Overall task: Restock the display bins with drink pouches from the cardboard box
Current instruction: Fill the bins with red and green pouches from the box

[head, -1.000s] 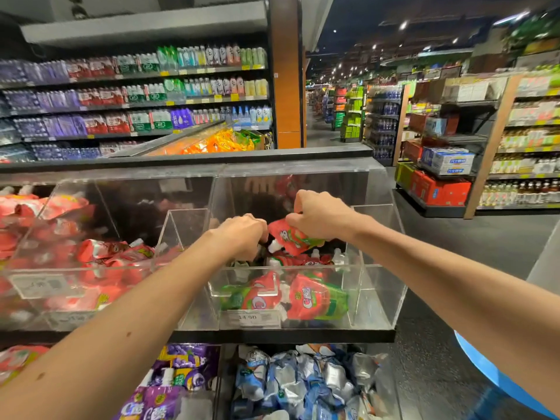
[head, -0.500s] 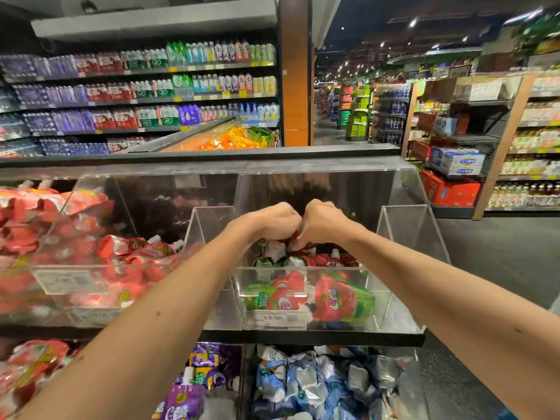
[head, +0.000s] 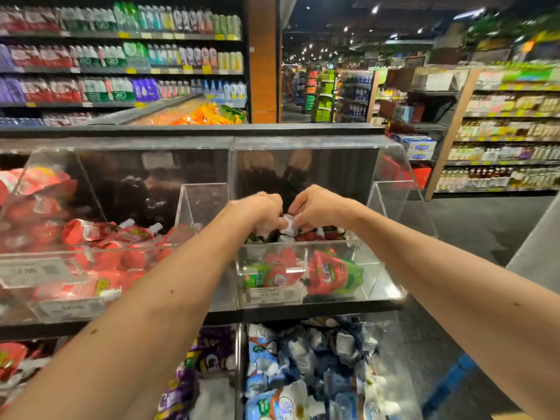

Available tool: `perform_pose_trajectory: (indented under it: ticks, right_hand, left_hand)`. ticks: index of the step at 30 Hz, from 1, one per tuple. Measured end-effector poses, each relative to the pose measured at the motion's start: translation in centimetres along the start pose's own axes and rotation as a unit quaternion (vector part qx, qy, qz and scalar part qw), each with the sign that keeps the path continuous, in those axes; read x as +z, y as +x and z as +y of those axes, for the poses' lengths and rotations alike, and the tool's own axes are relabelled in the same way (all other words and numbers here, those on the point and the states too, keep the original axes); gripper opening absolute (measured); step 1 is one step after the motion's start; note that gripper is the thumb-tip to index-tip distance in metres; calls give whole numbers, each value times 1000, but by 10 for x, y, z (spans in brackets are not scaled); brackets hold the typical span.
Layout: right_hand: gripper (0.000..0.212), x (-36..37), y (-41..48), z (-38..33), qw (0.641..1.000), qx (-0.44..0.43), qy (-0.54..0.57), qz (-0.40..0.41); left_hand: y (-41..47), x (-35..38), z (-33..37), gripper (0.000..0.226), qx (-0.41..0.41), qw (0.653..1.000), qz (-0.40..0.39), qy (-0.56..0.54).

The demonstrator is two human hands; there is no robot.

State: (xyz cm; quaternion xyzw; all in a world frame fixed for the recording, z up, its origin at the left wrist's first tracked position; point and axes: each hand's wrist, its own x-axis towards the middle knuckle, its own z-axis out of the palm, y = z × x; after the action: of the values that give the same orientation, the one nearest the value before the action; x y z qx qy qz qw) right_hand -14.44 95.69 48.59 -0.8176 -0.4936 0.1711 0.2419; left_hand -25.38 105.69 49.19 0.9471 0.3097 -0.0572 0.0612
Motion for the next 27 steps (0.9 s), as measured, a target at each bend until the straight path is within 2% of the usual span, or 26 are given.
perform_pose_trajectory:
  ticks: [3,5,7,9,11,14,18,20,23,27]
  right_hand:
    - [19,-9,-28,-6,994,-15,28,101]
    - [16,-15,-58,-8,977,-44,43,203]
    - [15,-20,-104,-2,957,-86,59,272]
    - [19,-18,-156,21,946,-121,57,295]
    - [29,-14,-208,57,945,-117,61,300]
    - [34,-4,-274,129,936,-21,113,331]
    - [41,18,-372,256,905,181,171,346]
    - [31,34,-426,322,873,290,179,348]
    - [24,66,-502,418,825,419,185,331]
    - [23,106,-576,521,759,539,240,276]
  left_hand:
    - [-17,-6,0,33,68,988,112,-78]
    - [-38,-11,6,22,98,961,209,-153]
    - [-68,-14,18,14,129,929,278,-207]
    - [-101,-8,41,12,169,900,316,-248]
    - [-130,4,78,13,228,870,315,-304]
    - [-151,41,156,17,339,839,254,-341]
    - [-136,129,290,31,432,834,117,-323]
    - [-123,180,366,35,463,835,36,-295]
    - [-117,264,475,36,478,843,-95,-231]
    - [-121,372,586,27,442,854,-233,-145]
